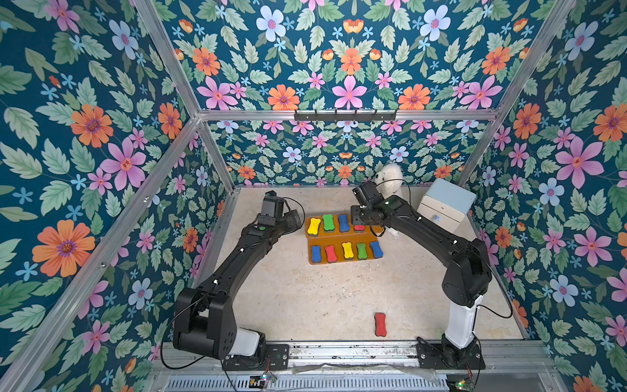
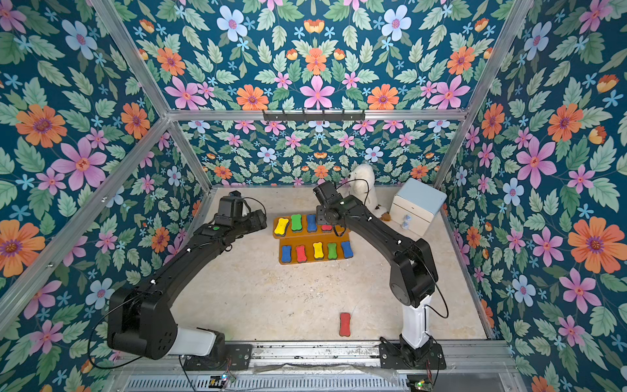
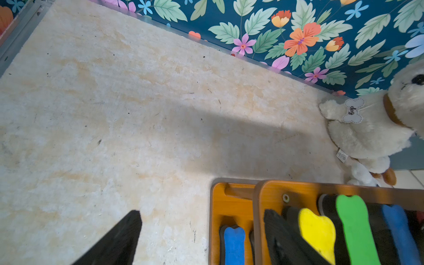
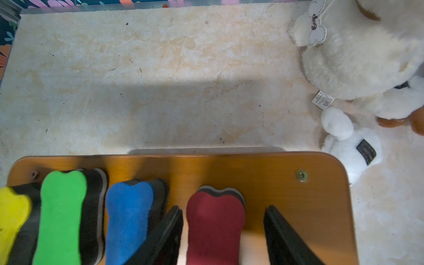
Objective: Remove the whiteboard erasers from the shelf
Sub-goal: Pick up the whiteboard eraser from the shelf.
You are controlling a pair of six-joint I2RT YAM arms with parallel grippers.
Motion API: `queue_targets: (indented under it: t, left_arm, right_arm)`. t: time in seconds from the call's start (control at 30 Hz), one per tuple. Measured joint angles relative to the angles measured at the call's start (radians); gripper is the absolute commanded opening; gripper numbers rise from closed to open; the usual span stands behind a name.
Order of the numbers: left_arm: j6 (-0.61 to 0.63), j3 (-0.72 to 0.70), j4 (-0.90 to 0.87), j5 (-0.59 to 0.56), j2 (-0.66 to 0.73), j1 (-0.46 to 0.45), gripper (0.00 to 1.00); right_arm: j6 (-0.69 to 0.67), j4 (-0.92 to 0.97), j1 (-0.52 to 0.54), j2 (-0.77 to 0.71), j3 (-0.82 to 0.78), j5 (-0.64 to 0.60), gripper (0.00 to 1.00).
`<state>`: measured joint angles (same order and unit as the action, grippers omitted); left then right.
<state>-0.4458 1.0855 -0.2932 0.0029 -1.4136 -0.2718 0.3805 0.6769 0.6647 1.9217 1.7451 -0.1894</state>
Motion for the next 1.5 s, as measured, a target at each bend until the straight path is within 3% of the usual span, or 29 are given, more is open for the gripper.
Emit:
queue_targets:
  t: [0.37, 0.63, 0.87, 1.07, 1.23, 1.5]
  left_arm:
    - [0.003, -0.010, -0.010, -0.004, -0.005, 0.000, 0.89]
    - [0.003, -0.013, -0.015, -0.003, -0.008, 0.000, 0.88]
    - [0.001, -0.037, -0.021, -0.001, 0.049, 0.000, 0.88]
    - [-0.003, -0.089, -0.022, 0.024, 0.109, 0.000, 0.89]
    - [-0.005, -0.128, -0.021, 0.051, 0.143, 0.000, 0.89]
    - [-0.020, -0.136, -0.013, 0.104, 0.172, -0.001, 0.89]
  right_arm:
    - [0.008, -0.056, 0.000, -0.021, -0.077, -0.005, 0.51]
    - [0.037, -0.086, 0.001, -0.054, -0.125, -0.006, 0.39]
    - [0.094, -0.064, 0.033, -0.118, -0.175, -0.010, 0.33]
    - [0.196, -0.059, 0.141, -0.245, -0.278, -0.091, 0.31]
    - [0.365, -0.063, 0.319, -0.391, -0.460, -0.179, 0.30]
    - [0.700, -0.076, 0.589, -0.406, -0.718, -0.212, 0.30]
